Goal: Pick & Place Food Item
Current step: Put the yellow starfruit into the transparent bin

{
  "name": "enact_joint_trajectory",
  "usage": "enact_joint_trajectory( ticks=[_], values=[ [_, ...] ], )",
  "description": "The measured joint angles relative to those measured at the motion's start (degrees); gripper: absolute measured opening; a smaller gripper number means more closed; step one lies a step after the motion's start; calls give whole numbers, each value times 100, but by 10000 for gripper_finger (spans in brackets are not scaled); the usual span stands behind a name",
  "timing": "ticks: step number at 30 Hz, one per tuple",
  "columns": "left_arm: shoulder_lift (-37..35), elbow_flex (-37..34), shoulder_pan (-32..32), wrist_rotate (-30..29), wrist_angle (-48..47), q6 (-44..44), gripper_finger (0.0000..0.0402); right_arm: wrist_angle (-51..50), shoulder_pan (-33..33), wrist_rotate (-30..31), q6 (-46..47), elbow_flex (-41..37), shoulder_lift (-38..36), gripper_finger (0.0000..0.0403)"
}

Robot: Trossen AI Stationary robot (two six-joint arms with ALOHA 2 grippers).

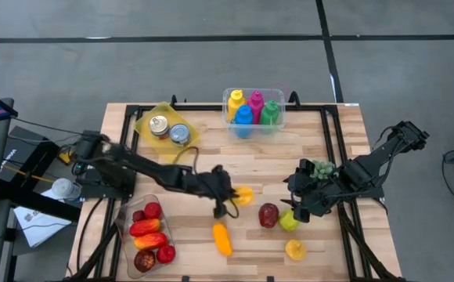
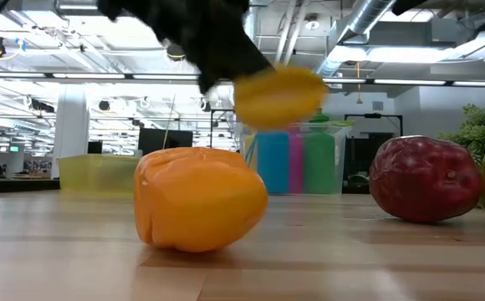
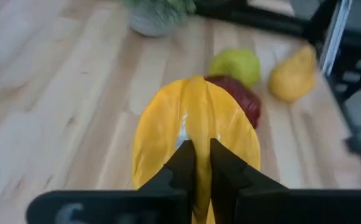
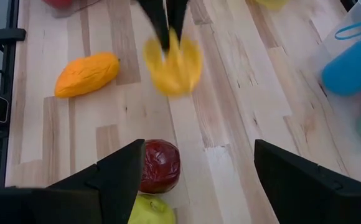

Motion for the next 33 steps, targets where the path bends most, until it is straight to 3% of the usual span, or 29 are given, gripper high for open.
enact_joint_trajectory(
  ticks=[7,14,18,25,30,33],
  values=[
    [-2115,0,-373,-202,-2137,-1848,13,2,0,0,0,0,0,292],
    [-3653,0,-1635,-245,-4198,-4036,5,2,0,2,-11,0,0,292],
    [-3822,0,-2651,-242,-4865,-5312,9,2,-10,8,-11,0,0,292],
    [-3319,-4,-4058,-273,-5200,-6385,7,2,-115,11,-11,0,0,292],
    [-3087,-9,-4590,-1457,-5197,-7009,7,4,-220,15,-79,0,0,292],
    [-3134,-7,-4701,-1549,-5363,-7205,4,4,-282,15,-103,0,0,292]
  ],
)
